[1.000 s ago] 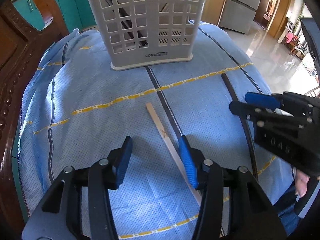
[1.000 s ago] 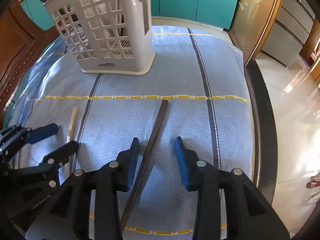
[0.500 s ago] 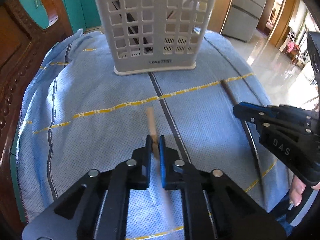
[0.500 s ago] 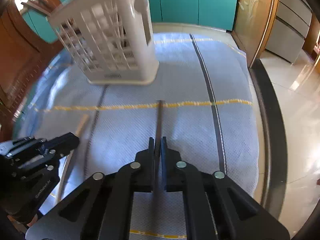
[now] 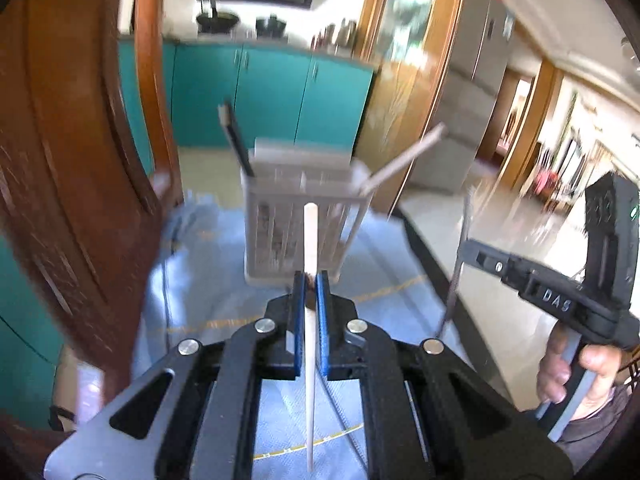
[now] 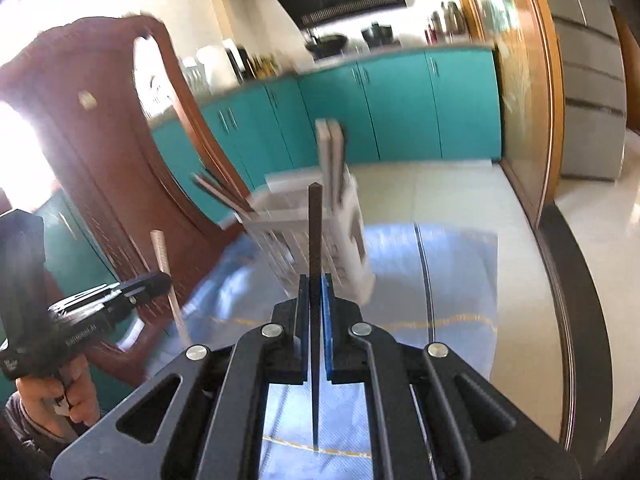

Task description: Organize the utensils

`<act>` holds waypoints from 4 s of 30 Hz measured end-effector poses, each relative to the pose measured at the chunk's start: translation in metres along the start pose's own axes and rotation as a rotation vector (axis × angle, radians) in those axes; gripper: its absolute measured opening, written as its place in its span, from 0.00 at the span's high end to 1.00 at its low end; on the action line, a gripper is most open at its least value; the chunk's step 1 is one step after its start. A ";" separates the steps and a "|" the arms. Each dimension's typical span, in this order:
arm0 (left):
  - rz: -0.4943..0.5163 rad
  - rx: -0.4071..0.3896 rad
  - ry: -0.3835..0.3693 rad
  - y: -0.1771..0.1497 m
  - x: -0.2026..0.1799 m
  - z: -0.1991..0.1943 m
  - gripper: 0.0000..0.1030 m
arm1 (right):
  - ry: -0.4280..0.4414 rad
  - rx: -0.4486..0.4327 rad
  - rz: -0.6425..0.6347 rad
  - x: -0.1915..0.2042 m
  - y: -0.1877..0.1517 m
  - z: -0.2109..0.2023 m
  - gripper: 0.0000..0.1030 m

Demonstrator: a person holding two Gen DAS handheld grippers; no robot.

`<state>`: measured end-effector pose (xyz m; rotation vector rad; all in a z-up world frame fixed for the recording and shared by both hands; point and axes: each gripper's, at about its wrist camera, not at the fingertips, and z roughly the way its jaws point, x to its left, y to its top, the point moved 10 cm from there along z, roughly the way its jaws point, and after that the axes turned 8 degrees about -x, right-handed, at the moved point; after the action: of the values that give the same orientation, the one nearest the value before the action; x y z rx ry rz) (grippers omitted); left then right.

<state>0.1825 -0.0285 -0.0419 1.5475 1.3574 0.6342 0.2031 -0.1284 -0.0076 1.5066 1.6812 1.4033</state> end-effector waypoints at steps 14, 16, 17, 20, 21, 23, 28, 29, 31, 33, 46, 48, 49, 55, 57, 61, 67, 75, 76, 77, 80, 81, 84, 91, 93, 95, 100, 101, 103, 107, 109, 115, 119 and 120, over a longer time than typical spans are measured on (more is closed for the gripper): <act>-0.021 -0.476 0.107 0.194 0.019 -0.049 0.94 | -0.066 -0.411 0.062 0.009 0.152 0.005 0.94; -0.040 -0.476 0.117 0.196 0.023 -0.032 0.94 | -0.081 -0.372 0.074 0.005 0.147 0.026 0.94; -0.050 -0.458 0.117 0.195 0.026 -0.020 0.93 | -0.076 -0.356 0.082 0.005 0.144 0.035 0.94; -0.060 -0.443 0.108 0.197 0.027 -0.007 0.93 | -0.073 -0.353 0.084 0.007 0.149 0.049 0.94; -0.058 -0.449 0.110 0.200 0.026 -0.005 0.94 | -0.076 -0.363 0.079 0.009 0.152 0.049 0.94; -0.046 -0.459 0.114 0.204 0.025 0.002 0.94 | -0.089 -0.380 0.057 0.011 0.154 0.053 0.94; -0.023 -0.402 0.164 0.192 0.028 0.041 0.93 | -0.138 -0.354 -0.007 0.011 0.140 0.070 0.94; -0.016 -0.384 0.174 0.188 0.029 0.049 0.93 | -0.137 -0.342 -0.009 0.011 0.138 0.073 0.94; -0.010 -0.358 0.187 0.182 0.029 0.061 0.93 | -0.134 -0.318 -0.019 0.010 0.131 0.079 0.94; -0.004 -0.337 0.190 0.176 0.029 0.070 0.93 | -0.140 -0.306 -0.032 0.009 0.124 0.078 0.94; 0.108 -0.320 0.244 0.140 0.008 0.071 0.93 | -0.154 -0.241 -0.026 0.003 0.082 0.065 0.92; 0.119 -0.316 0.246 0.134 0.006 0.068 0.93 | -0.152 -0.250 -0.028 0.004 0.081 0.059 0.88; 0.121 -0.314 0.245 0.131 0.005 0.066 0.93 | -0.150 -0.253 -0.029 0.005 0.080 0.057 0.85; 0.126 -0.313 0.232 0.117 0.005 0.050 0.87 | -0.121 -0.309 -0.053 0.015 0.083 0.031 0.68; 0.128 -0.318 0.230 0.112 0.005 0.044 0.81 | -0.113 -0.321 -0.059 0.018 0.081 0.024 0.62; 0.148 -0.320 0.226 0.099 0.004 0.031 0.72 | -0.106 -0.338 -0.084 0.022 0.071 0.008 0.48; 0.138 -0.315 0.199 0.071 0.008 0.010 0.42 | -0.146 -0.334 -0.160 0.022 0.017 -0.014 0.13; 0.203 -0.287 0.247 0.001 0.013 -0.027 0.07 | -0.211 -0.238 -0.312 0.033 -0.064 -0.043 0.03; 0.223 -0.302 0.271 -0.003 0.013 -0.034 0.05 | -0.218 -0.263 -0.320 0.035 -0.063 -0.049 0.03; 0.233 -0.317 0.289 -0.006 0.014 -0.041 0.03 | -0.221 -0.295 -0.315 0.036 -0.060 -0.055 0.03; 0.205 -0.353 0.293 -0.012 0.021 -0.061 0.03 | -0.211 -0.373 -0.292 0.039 -0.052 -0.070 0.03; 0.191 -0.363 0.295 -0.012 0.023 -0.066 0.03 | -0.204 -0.395 -0.292 0.041 -0.050 -0.074 0.03; 0.157 -0.405 0.319 -0.013 0.035 -0.081 0.03 | -0.190 -0.422 -0.318 0.049 -0.048 -0.079 0.03; 0.119 -0.432 0.295 -0.008 0.041 -0.091 0.03 | -0.197 -0.427 -0.350 0.056 -0.053 -0.078 0.03; 0.127 -0.426 0.288 -0.008 0.039 -0.091 0.03 | -0.203 -0.424 -0.354 0.055 -0.054 -0.078 0.03; 0.142 -0.426 0.283 -0.009 0.035 -0.089 0.03 | -0.203 -0.424 -0.354 0.055 -0.054 -0.078 0.03; 0.191 -0.441 0.288 -0.009 0.026 -0.090 0.03 | -0.204 -0.424 -0.350 0.054 -0.054 -0.078 0.03; 0.202 -0.440 0.289 -0.010 0.024 -0.090 0.03 | -0.204 -0.424 -0.350 0.054 -0.054 -0.078 0.03; 0.215 -0.436 0.286 -0.010 0.021 -0.088 0.03 | -0.204 -0.424 -0.347 0.053 -0.054 -0.078 0.03; 0.230 -0.436 0.286 -0.011 0.017 -0.087 0.03 | -0.205 -0.424 -0.345 0.052 -0.056 -0.077 0.03; 0.230 -0.437 0.285 -0.011 0.017 -0.088 0.03 | -0.206 -0.423 -0.345 0.052 -0.057 -0.077 0.03; 0.224 -0.436 0.283 -0.012 0.016 -0.088 0.03 | -0.206 -0.422 -0.346 0.052 -0.057 -0.077 0.03; 0.213 -0.425 0.277 -0.013 0.018 -0.086 0.03 | -0.207 -0.423 -0.345 0.052 -0.057 -0.077 0.03; 0.210 -0.425 0.277 -0.013 0.018 -0.086 0.03 | -0.206 -0.423 -0.345 0.052 -0.057 -0.077 0.03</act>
<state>0.1074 0.0150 -0.0213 1.2935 1.1653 1.2211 0.0976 -0.1013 -0.0165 1.0302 1.3349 1.2674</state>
